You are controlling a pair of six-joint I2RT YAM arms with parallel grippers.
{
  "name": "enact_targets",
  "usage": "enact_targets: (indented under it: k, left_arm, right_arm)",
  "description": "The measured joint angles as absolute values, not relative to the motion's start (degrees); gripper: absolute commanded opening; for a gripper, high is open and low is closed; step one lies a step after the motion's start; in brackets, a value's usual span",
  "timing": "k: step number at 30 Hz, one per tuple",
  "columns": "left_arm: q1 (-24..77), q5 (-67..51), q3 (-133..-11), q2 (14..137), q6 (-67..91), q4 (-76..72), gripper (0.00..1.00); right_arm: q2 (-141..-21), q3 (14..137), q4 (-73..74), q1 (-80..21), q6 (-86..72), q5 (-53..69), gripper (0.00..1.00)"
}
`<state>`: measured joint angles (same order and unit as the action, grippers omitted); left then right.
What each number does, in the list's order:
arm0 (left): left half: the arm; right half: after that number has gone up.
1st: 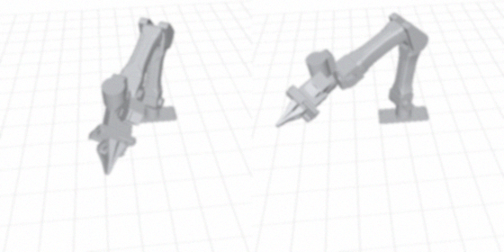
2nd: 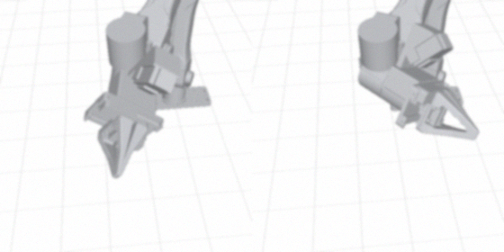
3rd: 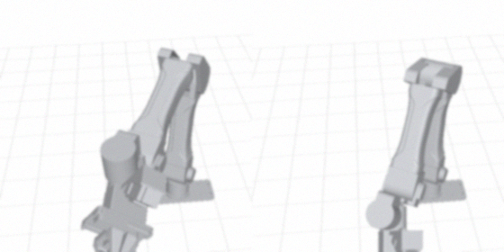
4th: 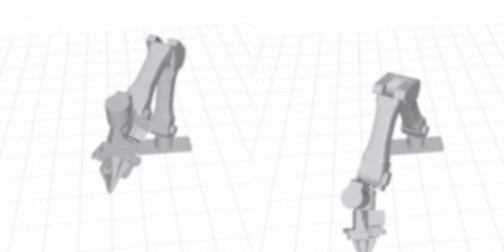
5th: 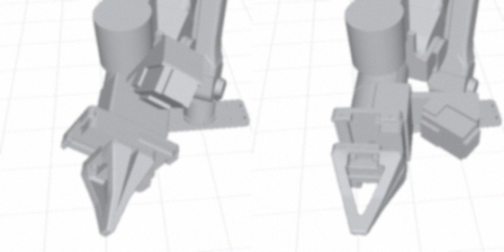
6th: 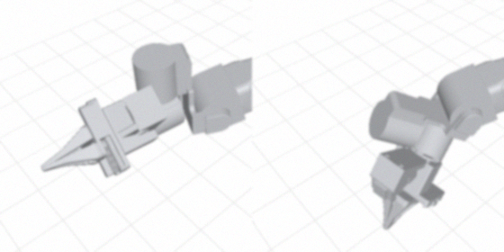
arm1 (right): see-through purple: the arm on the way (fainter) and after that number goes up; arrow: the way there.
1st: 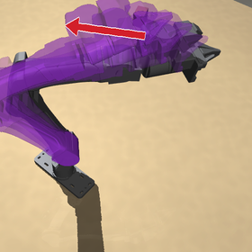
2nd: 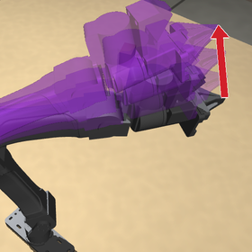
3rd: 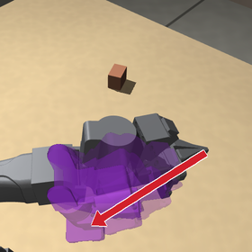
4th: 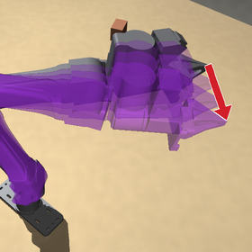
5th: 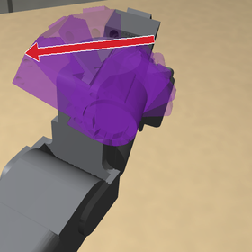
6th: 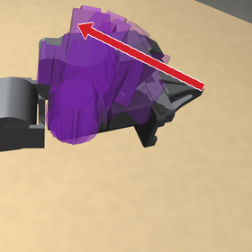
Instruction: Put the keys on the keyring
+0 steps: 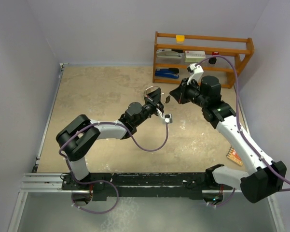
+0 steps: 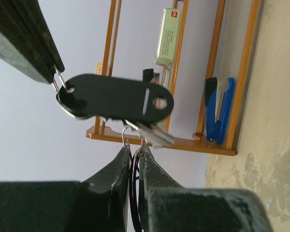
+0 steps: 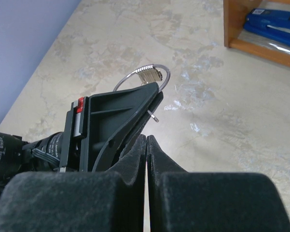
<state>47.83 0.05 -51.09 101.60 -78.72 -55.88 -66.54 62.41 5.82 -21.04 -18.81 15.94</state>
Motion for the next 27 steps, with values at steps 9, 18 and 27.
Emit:
enact_targets:
  k: [9,18,27]
  left_arm:
    - [48.16,0.60,-51.09,102.96,-81.14,-56.93,0.00]
    - [48.77,0.95,-50.98,103.92,-82.46,-60.05,0.00]
    - [48.95,1.37,-50.48,104.18,-83.96,-60.82,0.00]
  right_arm:
    - [-68.53,62.41,7.09,-22.24,-18.41,15.86,0.00]
    - [-71.85,62.89,7.03,-23.24,-18.37,15.42,0.00]
    - [-72.49,63.55,6.98,-23.64,-18.39,14.24,0.00]
